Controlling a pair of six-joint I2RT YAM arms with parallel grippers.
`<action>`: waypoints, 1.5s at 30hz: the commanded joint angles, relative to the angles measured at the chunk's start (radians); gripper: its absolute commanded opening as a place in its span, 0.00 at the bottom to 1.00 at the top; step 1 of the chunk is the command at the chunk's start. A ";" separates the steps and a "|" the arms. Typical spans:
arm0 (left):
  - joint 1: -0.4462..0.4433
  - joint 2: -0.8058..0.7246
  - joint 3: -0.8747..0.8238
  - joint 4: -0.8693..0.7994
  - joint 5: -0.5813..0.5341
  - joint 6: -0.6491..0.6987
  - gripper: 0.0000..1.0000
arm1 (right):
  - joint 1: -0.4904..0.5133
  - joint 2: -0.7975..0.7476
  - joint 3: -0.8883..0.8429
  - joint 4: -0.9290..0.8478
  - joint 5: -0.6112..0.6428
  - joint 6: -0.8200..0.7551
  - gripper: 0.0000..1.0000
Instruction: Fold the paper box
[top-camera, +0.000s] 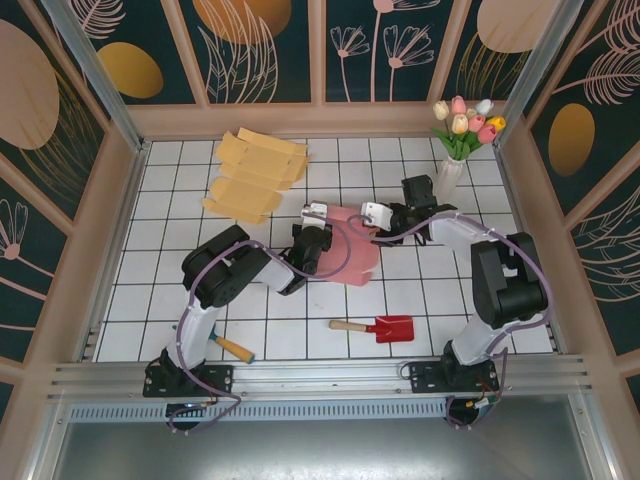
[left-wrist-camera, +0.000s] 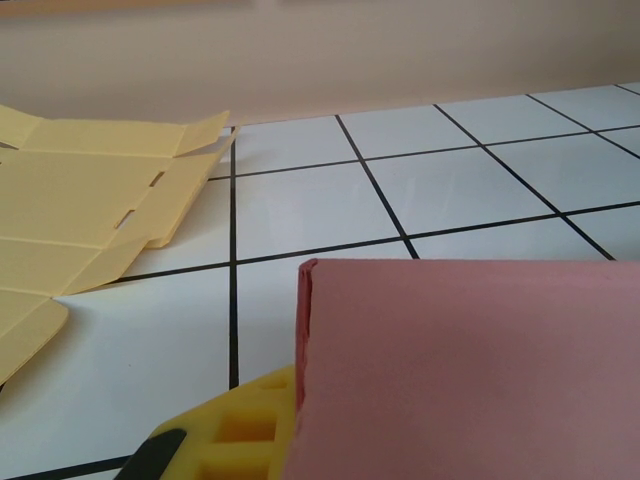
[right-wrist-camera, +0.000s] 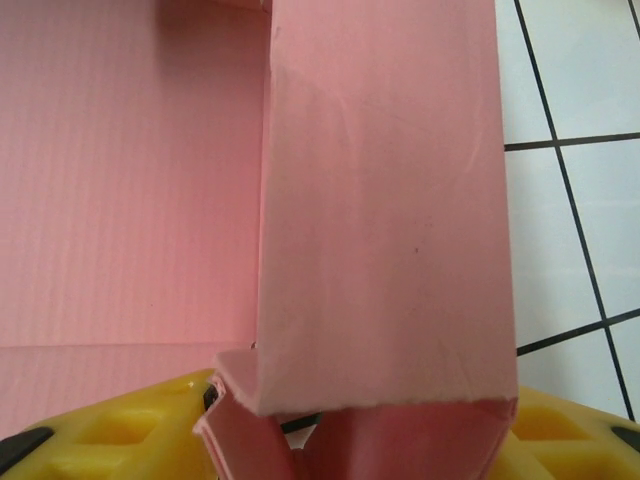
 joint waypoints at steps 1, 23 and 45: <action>0.001 0.017 0.009 -0.079 0.009 -0.006 0.00 | 0.023 -0.038 -0.017 -0.013 -0.021 0.081 0.56; 0.002 0.019 0.015 -0.088 0.014 0.000 0.00 | -0.118 -0.109 0.045 -0.231 0.104 -0.101 0.61; 0.001 0.019 0.015 -0.088 0.017 0.003 0.00 | -0.121 -0.078 0.004 -0.068 0.067 -0.156 0.50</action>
